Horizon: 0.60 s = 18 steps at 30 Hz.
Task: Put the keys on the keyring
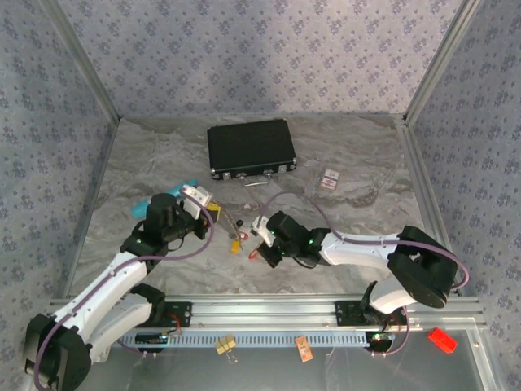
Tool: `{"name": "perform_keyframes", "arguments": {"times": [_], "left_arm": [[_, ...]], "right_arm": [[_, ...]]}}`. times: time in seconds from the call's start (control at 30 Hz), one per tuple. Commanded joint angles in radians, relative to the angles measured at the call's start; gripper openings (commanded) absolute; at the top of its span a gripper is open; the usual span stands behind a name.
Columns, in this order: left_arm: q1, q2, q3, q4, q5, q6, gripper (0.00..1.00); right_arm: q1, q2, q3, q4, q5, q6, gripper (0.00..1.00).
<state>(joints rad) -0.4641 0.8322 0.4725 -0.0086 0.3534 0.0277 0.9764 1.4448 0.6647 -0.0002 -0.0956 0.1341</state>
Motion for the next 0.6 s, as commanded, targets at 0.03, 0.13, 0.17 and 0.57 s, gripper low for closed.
{"name": "perform_keyframes", "arguments": {"times": [0.03, 0.13, 0.17, 0.57], "left_arm": [[-0.052, 0.004, 0.077, -0.042, 0.044, 0.107, 0.0], [-0.084, 0.019, 0.094, -0.069, 0.055, 0.154, 0.0], [-0.091, 0.023, 0.099, -0.074, 0.064, 0.165, 0.0], [-0.125, 0.063, 0.152, -0.135, 0.209, 0.338, 0.0]], "right_arm": [[-0.069, -0.019, 0.015, -0.163, -0.047, 0.132, 0.0], [-0.104, -0.023, 0.021, -0.194, -0.079, 0.162, 0.0], [-0.114, -0.024, 0.019, -0.198, -0.091, 0.168, 0.0], [-0.183, 0.009, 0.028, -0.215, -0.136, 0.243, 0.15]]}}
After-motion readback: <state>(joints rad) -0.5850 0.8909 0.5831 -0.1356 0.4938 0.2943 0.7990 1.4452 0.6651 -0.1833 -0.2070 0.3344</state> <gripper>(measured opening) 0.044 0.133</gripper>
